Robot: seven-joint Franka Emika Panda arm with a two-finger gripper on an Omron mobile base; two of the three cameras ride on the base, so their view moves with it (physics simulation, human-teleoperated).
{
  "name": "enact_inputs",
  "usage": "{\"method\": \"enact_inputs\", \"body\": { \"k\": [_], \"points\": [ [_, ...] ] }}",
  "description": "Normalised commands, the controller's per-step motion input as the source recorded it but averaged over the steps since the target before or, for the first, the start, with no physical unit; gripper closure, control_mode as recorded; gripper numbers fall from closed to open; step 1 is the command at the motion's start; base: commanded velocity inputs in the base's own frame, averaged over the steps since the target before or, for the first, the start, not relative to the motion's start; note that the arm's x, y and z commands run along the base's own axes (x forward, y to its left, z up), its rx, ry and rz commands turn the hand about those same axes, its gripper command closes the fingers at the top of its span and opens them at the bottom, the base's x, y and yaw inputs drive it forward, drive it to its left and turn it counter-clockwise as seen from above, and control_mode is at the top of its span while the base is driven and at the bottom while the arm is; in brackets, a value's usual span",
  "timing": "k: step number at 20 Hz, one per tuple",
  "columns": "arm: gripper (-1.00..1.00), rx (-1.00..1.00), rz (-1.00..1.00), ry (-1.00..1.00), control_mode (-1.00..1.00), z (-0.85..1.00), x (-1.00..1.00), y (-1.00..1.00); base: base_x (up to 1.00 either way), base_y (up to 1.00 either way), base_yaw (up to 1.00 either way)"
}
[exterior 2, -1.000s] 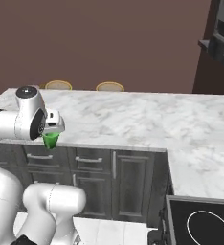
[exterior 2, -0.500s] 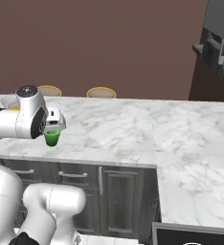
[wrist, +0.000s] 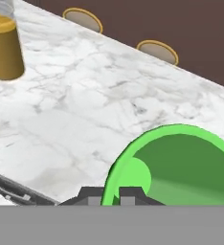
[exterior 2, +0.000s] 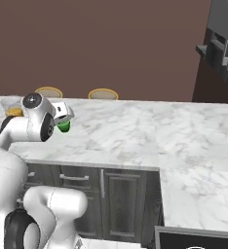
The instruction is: Place the pitcher and cup on the dining counter for serving.
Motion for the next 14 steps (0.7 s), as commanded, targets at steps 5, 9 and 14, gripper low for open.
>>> {"method": "enact_inputs", "body": {
  "k": [5, 9, 14],
  "points": [
    [1.0, -0.01, 0.09, 0.0, -1.0, -0.02, 1.0, 0.0, 0.0, 0.0, 0.0],
    [1.0, -0.02, 0.03, 0.08, -1.0, 0.0, 0.95, 0.02, 0.0, 0.0, 0.0],
    [1.0, -0.02, 0.04, 0.18, -1.0, 0.0, 0.45, 0.05, 0.0, 0.0, 0.0]
  ]
}}
